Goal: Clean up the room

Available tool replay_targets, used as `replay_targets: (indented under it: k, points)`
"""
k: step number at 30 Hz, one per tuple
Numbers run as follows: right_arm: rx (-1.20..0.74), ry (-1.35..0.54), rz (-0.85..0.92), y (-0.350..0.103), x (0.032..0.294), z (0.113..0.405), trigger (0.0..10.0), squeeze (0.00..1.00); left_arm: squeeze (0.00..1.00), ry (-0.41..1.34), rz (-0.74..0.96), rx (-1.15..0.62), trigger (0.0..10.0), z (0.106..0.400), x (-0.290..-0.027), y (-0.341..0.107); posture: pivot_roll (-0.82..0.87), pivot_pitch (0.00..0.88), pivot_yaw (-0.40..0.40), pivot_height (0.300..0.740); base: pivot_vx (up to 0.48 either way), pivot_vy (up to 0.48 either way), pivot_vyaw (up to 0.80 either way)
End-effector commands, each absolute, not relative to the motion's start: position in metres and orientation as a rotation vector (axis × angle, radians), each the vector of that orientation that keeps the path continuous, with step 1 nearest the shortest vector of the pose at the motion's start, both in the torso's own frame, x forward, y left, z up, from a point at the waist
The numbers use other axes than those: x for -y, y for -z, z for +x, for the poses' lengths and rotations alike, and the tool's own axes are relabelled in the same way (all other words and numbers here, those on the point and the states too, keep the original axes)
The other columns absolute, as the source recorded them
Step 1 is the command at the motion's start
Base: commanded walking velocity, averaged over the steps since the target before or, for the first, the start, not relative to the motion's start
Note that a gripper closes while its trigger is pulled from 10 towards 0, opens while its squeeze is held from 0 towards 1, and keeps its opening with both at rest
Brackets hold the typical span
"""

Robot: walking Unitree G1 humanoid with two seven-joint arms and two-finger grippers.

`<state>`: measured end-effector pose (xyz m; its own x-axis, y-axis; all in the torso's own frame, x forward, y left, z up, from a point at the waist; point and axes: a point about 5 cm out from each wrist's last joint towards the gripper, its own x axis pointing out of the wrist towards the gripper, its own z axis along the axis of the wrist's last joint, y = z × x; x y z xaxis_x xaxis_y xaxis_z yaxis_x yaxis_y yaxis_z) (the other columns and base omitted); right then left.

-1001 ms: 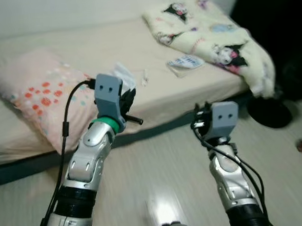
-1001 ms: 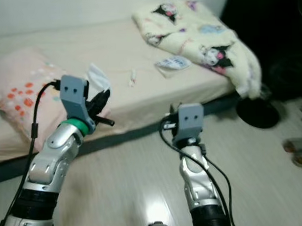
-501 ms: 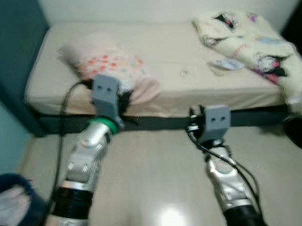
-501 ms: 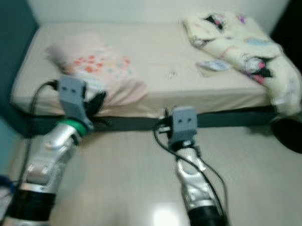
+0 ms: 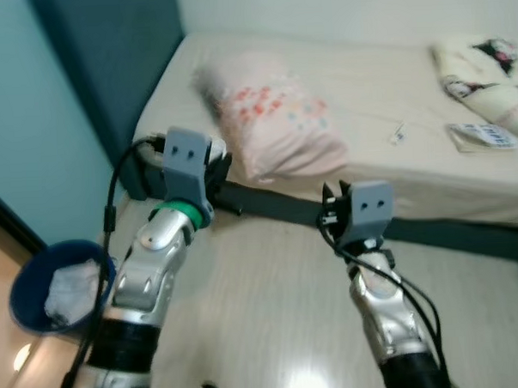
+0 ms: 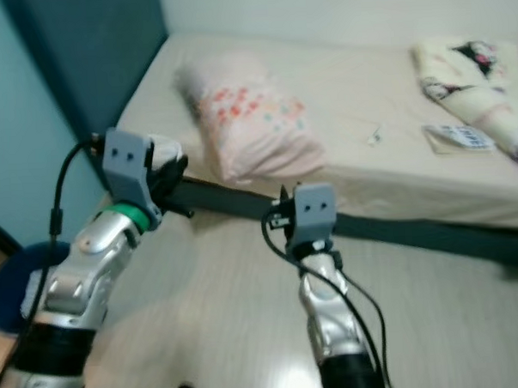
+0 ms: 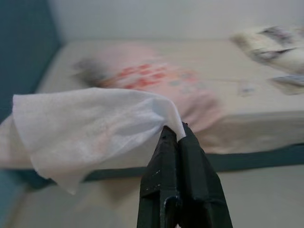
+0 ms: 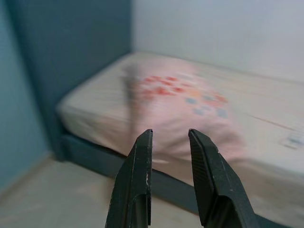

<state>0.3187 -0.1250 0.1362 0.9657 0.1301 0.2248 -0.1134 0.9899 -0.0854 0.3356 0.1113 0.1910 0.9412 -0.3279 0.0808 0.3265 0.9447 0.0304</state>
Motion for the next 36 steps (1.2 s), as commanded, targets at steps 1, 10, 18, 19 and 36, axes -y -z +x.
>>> replay_targets:
  k: [1,10,18,19,36]
  points:
    - [0.213,-0.12,-0.077,-0.13,0.128,0.317,10.0,0.0,0.0,0.347,0.016,0.057,10.0,0.335,-0.107,-0.185,-0.02,0.028,0.053,0.74,0.0,0.0,0.79]
    - [0.215,-0.145,-0.071,-0.131,0.124,0.317,10.0,0.0,0.0,0.331,0.029,0.056,10.0,0.336,-0.109,-0.186,-0.02,0.028,0.055,0.74,0.0,0.0,0.79]
    - [0.224,-0.181,-0.079,-0.132,0.117,0.316,10.0,0.0,0.0,0.316,0.05,0.066,10.0,0.336,-0.11,-0.185,-0.02,0.028,0.055,0.74,0.0,0.0,0.79]
    - [0.224,-0.184,-0.077,-0.132,0.116,0.316,10.0,0.0,0.0,0.31,0.052,0.066,10.0,0.336,-0.111,-0.185,-0.02,0.028,0.055,0.74,0.0,0.0,0.79]
    - [0.222,-0.191,-0.065,-0.131,0.115,0.316,10.0,0.0,0.0,0.254,0.086,0.065,10.0,0.34,-0.117,-0.182,-0.02,0.028,0.058,0.74,0.062,0.0,0.78]
